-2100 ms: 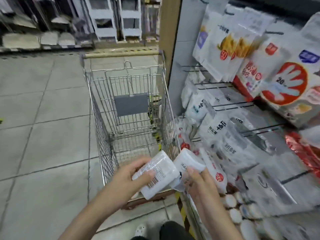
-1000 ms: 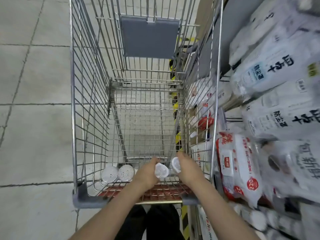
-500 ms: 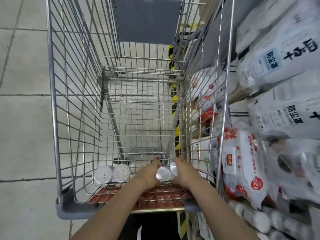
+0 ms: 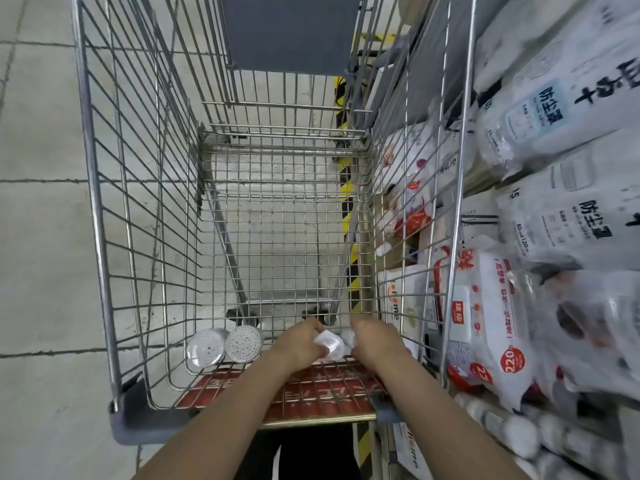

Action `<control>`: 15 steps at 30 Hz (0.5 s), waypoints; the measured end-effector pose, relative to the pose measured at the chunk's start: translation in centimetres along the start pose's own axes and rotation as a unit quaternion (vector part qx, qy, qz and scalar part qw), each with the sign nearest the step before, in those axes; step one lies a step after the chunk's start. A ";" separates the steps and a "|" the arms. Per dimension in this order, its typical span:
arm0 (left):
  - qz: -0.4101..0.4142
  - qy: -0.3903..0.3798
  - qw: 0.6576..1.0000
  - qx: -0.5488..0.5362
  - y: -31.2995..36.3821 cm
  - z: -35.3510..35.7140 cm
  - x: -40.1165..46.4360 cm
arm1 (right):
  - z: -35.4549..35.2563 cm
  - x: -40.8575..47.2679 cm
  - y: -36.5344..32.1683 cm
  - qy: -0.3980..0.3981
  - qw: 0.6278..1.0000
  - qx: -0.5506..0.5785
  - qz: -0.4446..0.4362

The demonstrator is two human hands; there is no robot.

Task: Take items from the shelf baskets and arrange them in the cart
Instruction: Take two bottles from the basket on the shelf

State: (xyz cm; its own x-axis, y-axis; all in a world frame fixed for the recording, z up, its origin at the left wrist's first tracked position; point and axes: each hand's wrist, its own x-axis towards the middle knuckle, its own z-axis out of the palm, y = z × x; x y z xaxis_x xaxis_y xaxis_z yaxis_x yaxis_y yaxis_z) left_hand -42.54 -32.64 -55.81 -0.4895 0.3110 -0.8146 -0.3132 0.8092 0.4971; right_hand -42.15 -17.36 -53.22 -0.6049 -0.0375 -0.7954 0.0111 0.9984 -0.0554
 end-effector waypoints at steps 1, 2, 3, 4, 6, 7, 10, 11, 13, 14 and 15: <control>0.003 0.000 1.000 -0.009 0.0 0.0 0.1 | 0.0 0.0 0.1 0.002 1.000 0.004 0.000; 0.006 0.001 1.000 -0.017 0.0 0.1 0.1 | -0.1 0.0 0.1 0.005 1.000 0.006 0.001; 0.008 0.001 1.000 -0.022 0.0 0.1 0.2 | -0.1 0.1 0.2 0.007 1.000 0.007 0.002; 0.010 0.001 1.000 -0.024 0.0 0.2 0.2 | -0.1 0.1 0.2 0.008 1.000 0.007 0.002; 0.016 0.002 1.000 -0.023 0.0 0.3 0.3 | -0.1 0.1 0.4 0.010 1.000 0.006 0.002; 0.019 0.003 1.000 -0.022 0.1 0.4 0.3 | -0.1 0.1 0.5 0.012 1.000 0.006 0.001; 0.023 0.004 1.000 -0.017 0.2 0.6 0.5 | 0.0 0.1 0.6 0.010 1.000 0.007 0.001; 0.022 0.003 1.000 -0.013 0.2 0.6 0.6 | 0.0 0.1 0.6 0.009 1.000 0.009 0.002; 0.015 0.004 1.000 -0.001 0.3 0.6 0.7 | -0.1 0.1 0.6 0.005 1.000 0.013 0.000; 0.010 0.005 1.000 0.002 0.3 0.5 0.7 | -0.1 0.0 0.6 0.004 1.000 0.018 -0.001; 0.006 0.006 1.000 0.002 0.3 0.4 0.6 | -0.3 0.0 0.6 0.005 1.000 0.025 -0.003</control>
State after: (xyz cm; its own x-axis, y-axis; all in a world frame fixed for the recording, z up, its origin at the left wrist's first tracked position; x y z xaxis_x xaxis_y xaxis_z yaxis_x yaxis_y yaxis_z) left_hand -42.60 -32.02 -56.33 -0.5031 0.3141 -0.8052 -0.3044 0.8075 0.5052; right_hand -42.32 -16.79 -53.05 -0.6122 -0.0418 -0.7896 0.0470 0.9949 -0.0892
